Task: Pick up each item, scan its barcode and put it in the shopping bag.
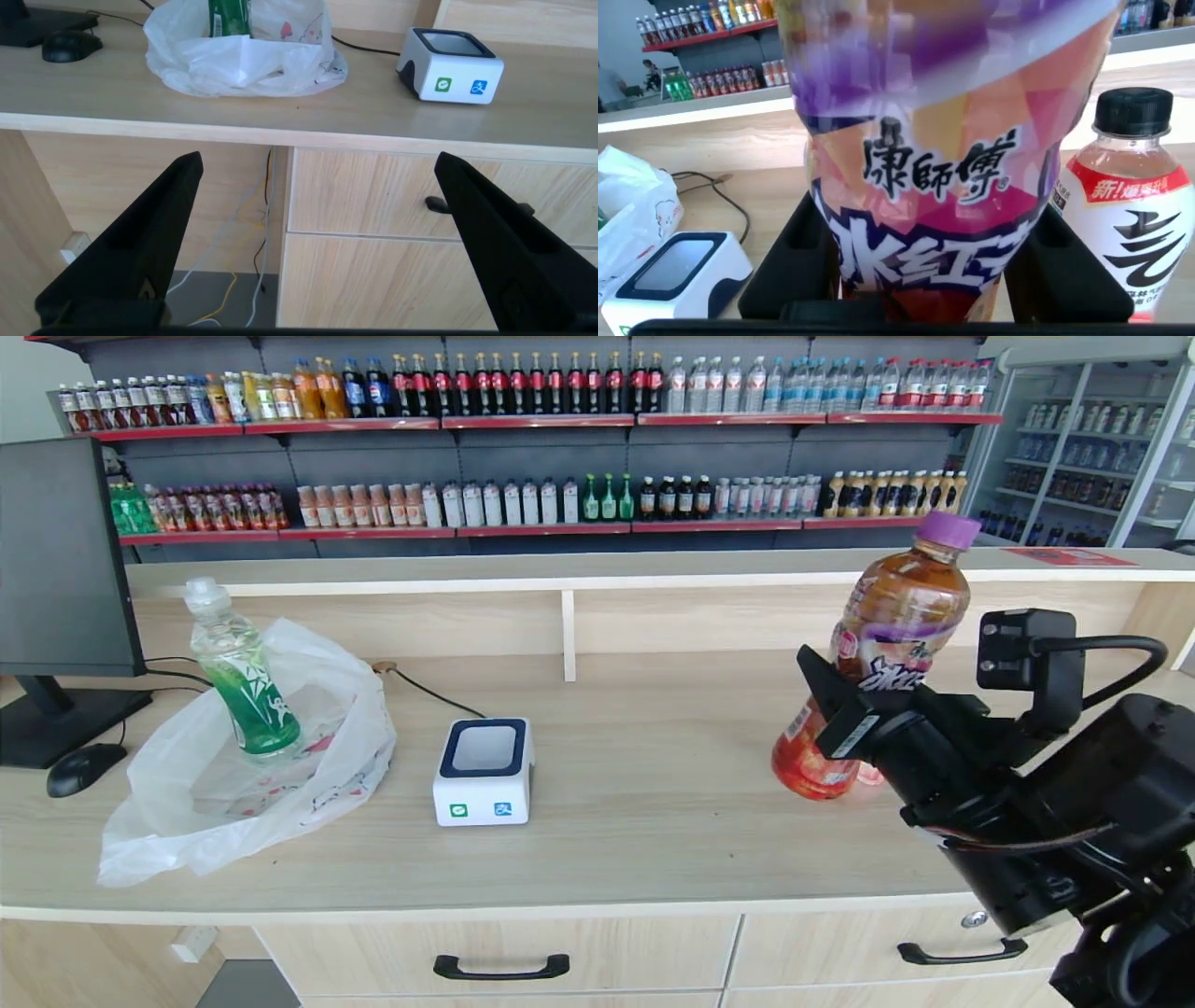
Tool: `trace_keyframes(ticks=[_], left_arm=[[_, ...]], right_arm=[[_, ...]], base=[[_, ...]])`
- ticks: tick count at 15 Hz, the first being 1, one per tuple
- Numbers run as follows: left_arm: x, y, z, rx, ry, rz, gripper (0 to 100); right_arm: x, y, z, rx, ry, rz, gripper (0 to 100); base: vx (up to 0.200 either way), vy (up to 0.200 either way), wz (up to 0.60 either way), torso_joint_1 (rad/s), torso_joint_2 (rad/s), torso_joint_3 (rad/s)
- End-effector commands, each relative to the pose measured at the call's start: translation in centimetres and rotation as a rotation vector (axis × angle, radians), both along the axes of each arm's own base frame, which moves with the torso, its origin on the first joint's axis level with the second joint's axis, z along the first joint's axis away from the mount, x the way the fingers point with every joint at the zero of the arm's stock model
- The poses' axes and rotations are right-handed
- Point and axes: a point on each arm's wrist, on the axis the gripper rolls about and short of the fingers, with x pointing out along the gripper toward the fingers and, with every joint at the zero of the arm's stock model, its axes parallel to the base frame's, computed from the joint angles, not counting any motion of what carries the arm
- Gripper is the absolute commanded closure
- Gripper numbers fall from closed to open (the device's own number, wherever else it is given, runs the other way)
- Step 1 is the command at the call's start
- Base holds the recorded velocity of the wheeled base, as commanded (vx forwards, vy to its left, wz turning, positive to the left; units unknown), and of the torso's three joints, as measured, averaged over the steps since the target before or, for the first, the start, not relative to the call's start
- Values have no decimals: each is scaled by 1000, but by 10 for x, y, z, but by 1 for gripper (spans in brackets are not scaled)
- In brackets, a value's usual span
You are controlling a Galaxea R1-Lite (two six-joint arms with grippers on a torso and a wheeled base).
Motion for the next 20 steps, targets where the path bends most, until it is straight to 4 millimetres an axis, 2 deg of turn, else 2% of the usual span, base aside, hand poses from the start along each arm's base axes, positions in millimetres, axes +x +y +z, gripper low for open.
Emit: trace_keyframes(ticks=[1,4,8,10,12,13,15,18,20], left_arm=[[0,0,0,-1,-1,0,0],[0,0,0,-1,-1,0,0],[0,0,0,-1,-1,0,0],[0,0,0,-1,-1,0,0],[0,0,0,-1,-1,0,0],[0,0,0,-1,-1,0,0],[0,0,0,-1,-1,0,0],[0,0,0,-1,-1,0,0],[0,0,0,-1,-1,0,0]], right_arm=[[-16,-9,9,16,-24,5,100],[-29,-15,11,20,-27,15,100],[-67,8,4,25,5,208,100],[-68,13,9,63,-2,237,100],[-74,28,17,116,-20,314,100],[-86,39,19,119,-26,422,100],[-89,42,18,105,-31,539,100],[-86,49,29,157,-61,661,100],[-86,51,28,161,-56,719,100]], base=[[0,0,0,0,0,0],[0,0,0,0,0,0],[0,0,0,0,0,0],[0,0,0,0,0,0],[0,0,0,0,0,0],[0,0,0,0,0,0],[0,0,0,0,0,0],[0,0,0,0,0,0],[0,0,0,0,0,0]])
